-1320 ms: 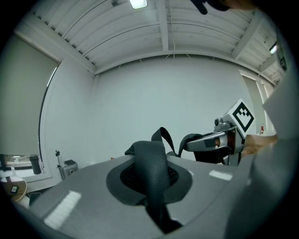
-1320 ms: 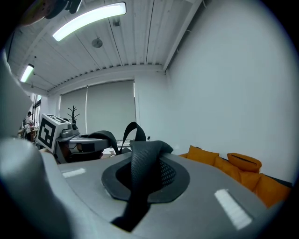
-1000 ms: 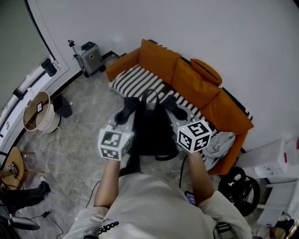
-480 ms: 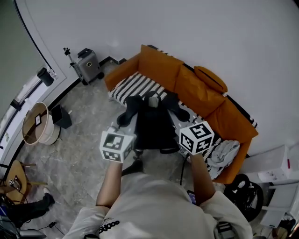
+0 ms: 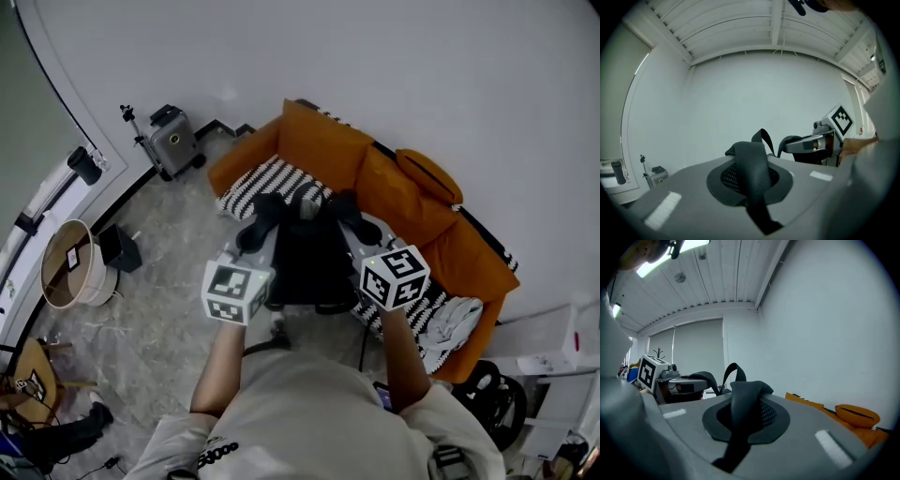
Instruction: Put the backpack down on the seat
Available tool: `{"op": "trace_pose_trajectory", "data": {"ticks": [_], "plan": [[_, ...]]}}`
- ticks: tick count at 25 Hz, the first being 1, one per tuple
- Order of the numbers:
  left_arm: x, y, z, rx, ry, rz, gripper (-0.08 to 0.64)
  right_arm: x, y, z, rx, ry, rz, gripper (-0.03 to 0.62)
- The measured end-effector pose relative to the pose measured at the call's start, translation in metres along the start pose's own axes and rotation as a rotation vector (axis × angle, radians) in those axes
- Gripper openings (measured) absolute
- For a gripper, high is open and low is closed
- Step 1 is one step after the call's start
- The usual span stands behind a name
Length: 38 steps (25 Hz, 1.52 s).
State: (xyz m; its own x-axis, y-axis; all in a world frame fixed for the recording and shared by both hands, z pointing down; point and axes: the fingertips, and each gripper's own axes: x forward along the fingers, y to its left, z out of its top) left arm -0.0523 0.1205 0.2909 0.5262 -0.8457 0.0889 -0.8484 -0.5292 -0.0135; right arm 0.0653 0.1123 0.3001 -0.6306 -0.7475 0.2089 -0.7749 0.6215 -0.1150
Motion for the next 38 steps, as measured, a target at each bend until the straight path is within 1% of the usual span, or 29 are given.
{"op": "trace_pose_trajectory", "data": {"ticks": [6, 14, 22, 38], "plan": [[0.017, 0.028, -0.005, -0.017, 0.018, 0.000, 0.012, 0.032, -0.006, 0.002, 0.011, 0.019, -0.001, 0.015], [0.037, 0.064, -0.016, -0.042, 0.038, -0.003, 0.012, 0.071, -0.011, 0.005, -0.011, 0.050, -0.023, 0.014], [0.063, 0.098, -0.017, -0.045, 0.029, -0.017, 0.012, 0.106, -0.022, 0.012, -0.018, 0.064, -0.031, 0.014], [0.119, 0.158, -0.029, -0.071, 0.067, -0.085, 0.012, 0.176, -0.049, 0.011, 0.010, 0.099, -0.086, 0.014]]}}
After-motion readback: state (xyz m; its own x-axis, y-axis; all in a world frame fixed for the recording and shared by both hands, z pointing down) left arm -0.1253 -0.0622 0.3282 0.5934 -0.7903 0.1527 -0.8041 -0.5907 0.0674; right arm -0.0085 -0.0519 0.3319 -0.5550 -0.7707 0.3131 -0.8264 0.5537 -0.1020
